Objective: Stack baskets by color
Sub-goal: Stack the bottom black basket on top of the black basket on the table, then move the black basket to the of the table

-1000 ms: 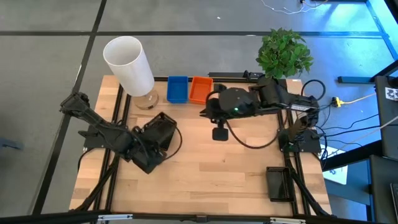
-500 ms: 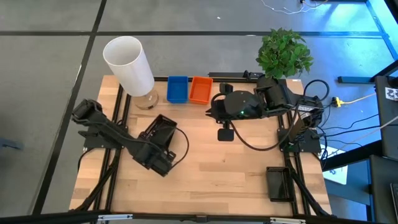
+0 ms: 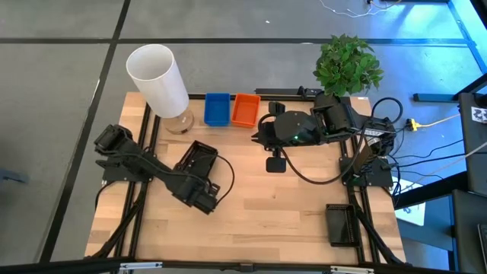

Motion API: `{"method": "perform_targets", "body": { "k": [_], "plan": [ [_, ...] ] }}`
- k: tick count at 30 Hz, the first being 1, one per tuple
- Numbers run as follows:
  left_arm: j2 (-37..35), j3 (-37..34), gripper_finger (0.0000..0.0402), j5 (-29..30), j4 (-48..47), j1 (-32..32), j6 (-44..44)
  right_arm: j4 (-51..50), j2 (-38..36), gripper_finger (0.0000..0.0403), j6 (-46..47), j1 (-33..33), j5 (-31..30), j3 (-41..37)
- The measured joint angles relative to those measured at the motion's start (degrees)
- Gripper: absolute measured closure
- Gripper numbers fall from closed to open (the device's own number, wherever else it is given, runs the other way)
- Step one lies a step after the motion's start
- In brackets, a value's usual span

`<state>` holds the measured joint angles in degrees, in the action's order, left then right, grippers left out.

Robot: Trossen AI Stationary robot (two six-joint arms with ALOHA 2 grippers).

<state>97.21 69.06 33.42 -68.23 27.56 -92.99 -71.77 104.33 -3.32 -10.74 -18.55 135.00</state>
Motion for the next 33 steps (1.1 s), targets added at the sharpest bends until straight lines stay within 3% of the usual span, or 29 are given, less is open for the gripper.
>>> {"method": "perform_targets", "body": {
  "k": [7,15,22,27,31,33],
  "plan": [
    [0.00,0.00,0.0383,-0.32,2.98,-1.77,0.19,0.00,0.02,0.0366,0.01,0.00,0.00,0.00],
    [0.00,0.00,0.0344,-1.63,7.32,-3.80,6.47,-0.07,0.02,0.0368,0.01,0.00,0.04,0.00],
    [-1.52,0.00,0.0333,-1.05,7.94,-4.23,7.10,-2.28,-0.51,0.0391,0.77,-0.54,0.05,-0.07],
    [-6.56,0.02,0.0333,3.47,7.19,-2.23,9.38,-8.80,-2.73,0.0399,8.52,-2.89,-0.26,-0.04],
    [-11.38,0.06,0.0333,7.04,7.15,-0.82,14.78,-19.20,-3.54,0.0401,19.62,-5.80,-3.82,-0.19],
    [-13.74,0.06,0.0333,8.42,6.78,-0.29,16.57,-17.59,-4.84,0.0401,22.83,-7.45,-3.06,-1.73]
  ]
}}
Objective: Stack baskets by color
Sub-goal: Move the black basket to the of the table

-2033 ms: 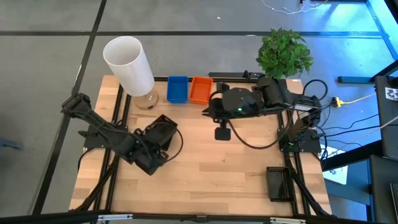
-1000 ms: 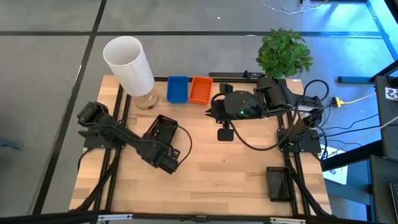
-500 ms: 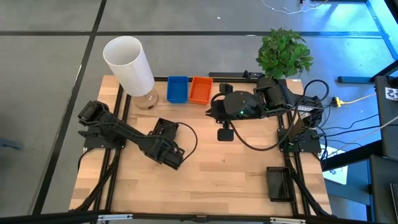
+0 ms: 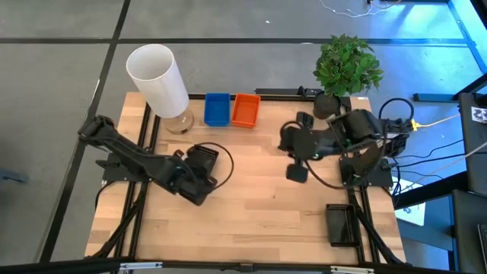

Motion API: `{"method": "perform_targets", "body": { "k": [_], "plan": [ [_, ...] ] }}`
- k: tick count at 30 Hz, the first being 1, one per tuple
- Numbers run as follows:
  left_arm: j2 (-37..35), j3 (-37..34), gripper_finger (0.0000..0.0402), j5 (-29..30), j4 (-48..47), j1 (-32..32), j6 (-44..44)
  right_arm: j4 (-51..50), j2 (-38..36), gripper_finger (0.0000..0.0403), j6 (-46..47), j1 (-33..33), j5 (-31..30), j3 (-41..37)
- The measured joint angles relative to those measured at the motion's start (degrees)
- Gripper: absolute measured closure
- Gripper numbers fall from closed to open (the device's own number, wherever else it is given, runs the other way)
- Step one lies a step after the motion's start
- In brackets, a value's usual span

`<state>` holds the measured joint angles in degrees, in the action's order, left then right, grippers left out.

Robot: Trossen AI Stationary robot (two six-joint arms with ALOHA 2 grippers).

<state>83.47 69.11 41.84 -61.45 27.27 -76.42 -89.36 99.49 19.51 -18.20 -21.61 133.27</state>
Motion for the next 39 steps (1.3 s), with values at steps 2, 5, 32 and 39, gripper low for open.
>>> {"method": "perform_targets", "body": {
  "k": [2,5,32,39],
  "plan": [
    [-2.43,-0.01,0.0333,1.67,-0.09,0.59,1.22,-0.49,-0.69,0.0401,2.00,-2.11,2.81,-0.46],
    [-5.76,-0.01,0.0333,3.69,-0.03,1.52,3.23,-0.44,-2.10,0.0402,9.13,-5.17,2.13,-2.31],
    [-18.04,-0.01,0.0333,8.36,-0.90,4.15,17.12,8.04,-18.06,0.0394,92.46,-26.23,35.55,-54.23],
    [-18.06,-0.01,0.0333,8.55,-1.08,4.15,17.15,17.22,-18.06,0.0349,90.39,-25.77,43.49,-62.13]
  ]
}}
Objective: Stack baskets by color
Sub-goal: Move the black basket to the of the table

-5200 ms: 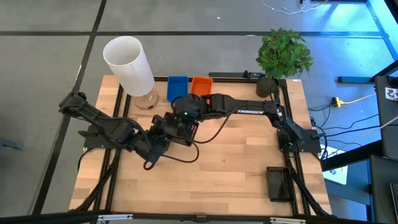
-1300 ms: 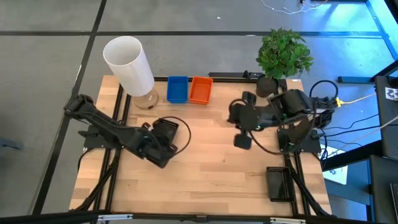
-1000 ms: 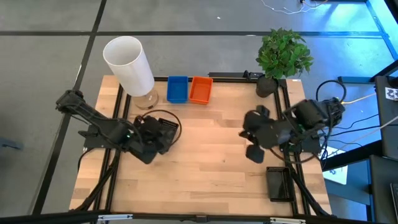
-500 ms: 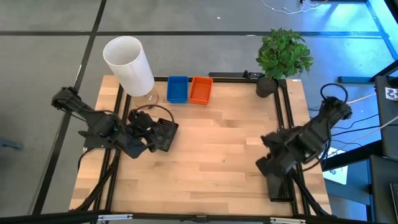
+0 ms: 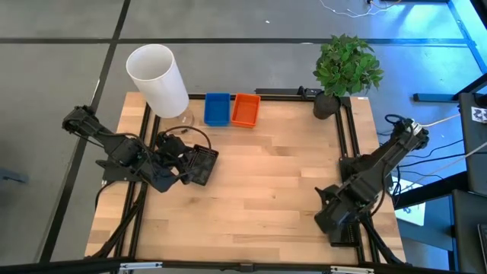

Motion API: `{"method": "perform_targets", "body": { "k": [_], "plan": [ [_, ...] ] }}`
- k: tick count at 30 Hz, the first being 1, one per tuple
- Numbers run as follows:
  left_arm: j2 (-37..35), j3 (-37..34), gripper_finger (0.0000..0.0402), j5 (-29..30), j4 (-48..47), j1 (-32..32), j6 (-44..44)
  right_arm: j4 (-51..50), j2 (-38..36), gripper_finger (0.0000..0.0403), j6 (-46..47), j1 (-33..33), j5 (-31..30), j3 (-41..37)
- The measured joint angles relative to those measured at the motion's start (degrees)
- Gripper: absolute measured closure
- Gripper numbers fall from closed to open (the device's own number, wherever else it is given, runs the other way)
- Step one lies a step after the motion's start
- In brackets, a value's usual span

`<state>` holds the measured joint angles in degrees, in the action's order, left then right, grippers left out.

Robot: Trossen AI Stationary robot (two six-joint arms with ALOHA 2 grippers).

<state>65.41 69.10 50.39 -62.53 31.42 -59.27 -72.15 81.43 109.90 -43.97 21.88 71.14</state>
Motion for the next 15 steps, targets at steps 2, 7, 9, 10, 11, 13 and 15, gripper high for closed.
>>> {"method": "perform_targets", "body": {
  "k": [2,7,9,10,11,13,15],
  "plan": [
    [0.00,0.00,0.0333,-0.27,0.01,0.00,-0.01,2.18,0.00,0.0332,-1.80,0.31,2.73,-1.76],
    [0.00,0.00,0.0333,-0.41,0.02,0.00,-0.02,6.09,0.00,0.0289,-3.66,0.61,3.24,-5.72],
    [0.00,0.00,0.0333,-0.49,0.02,0.11,0.05,7.56,0.00,0.0274,-3.42,0.62,3.22,-7.93],
    [0.00,0.00,0.0333,-0.52,0.02,0.30,0.53,9.36,0.00,0.0267,-3.03,0.63,3.21,-9.31],
    [0.00,0.00,0.0333,-0.52,0.03,0.54,1.48,11.29,0.00,0.0261,-2.54,0.62,3.22,-10.74],
    [0.00,0.00,0.0333,-0.87,0.05,1.05,3.74,14.48,0.00,0.0251,-2.35,0.59,2.15,-13.44],
    [0.00,0.00,0.0333,-2.88,0.09,1.33,6.78,18.93,0.02,0.0245,-2.36,0.59,0.07,-15.95]
  ]
}}
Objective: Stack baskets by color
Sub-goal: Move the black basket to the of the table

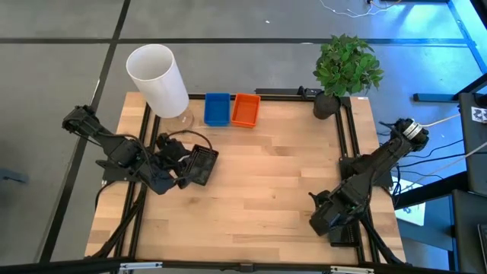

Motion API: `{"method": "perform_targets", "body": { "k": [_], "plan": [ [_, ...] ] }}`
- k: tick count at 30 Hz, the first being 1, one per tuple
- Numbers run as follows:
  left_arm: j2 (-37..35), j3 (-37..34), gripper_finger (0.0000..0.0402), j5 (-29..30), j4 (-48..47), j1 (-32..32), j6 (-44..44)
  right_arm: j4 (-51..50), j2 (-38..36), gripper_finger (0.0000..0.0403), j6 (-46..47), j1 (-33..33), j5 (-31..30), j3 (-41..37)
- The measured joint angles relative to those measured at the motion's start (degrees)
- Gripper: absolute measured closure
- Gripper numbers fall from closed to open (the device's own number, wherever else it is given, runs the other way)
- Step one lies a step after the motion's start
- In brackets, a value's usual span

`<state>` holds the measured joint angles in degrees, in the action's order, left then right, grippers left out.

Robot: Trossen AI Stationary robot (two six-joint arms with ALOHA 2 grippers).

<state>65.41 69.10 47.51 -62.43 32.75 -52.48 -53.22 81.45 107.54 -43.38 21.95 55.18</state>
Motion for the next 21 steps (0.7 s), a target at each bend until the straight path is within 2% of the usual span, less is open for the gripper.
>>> {"method": "perform_targets", "body": {
  "k": [7,11,21],
  "plan": [
    [0.02,0.00,0.0333,-8.21,0.05,0.03,6.74,5.83,0.00,0.0242,0.49,0.14,-1.31,-5.67],
    [0.02,0.00,0.0333,-8.77,0.06,0.02,7.05,5.85,0.00,0.0242,3.27,0.13,-1.38,-7.73],
    [0.03,0.00,0.0333,-8.86,0.04,0.02,7.05,11.09,0.03,0.0242,3.44,0.13,-4.35,-10.72]
  ]
}}
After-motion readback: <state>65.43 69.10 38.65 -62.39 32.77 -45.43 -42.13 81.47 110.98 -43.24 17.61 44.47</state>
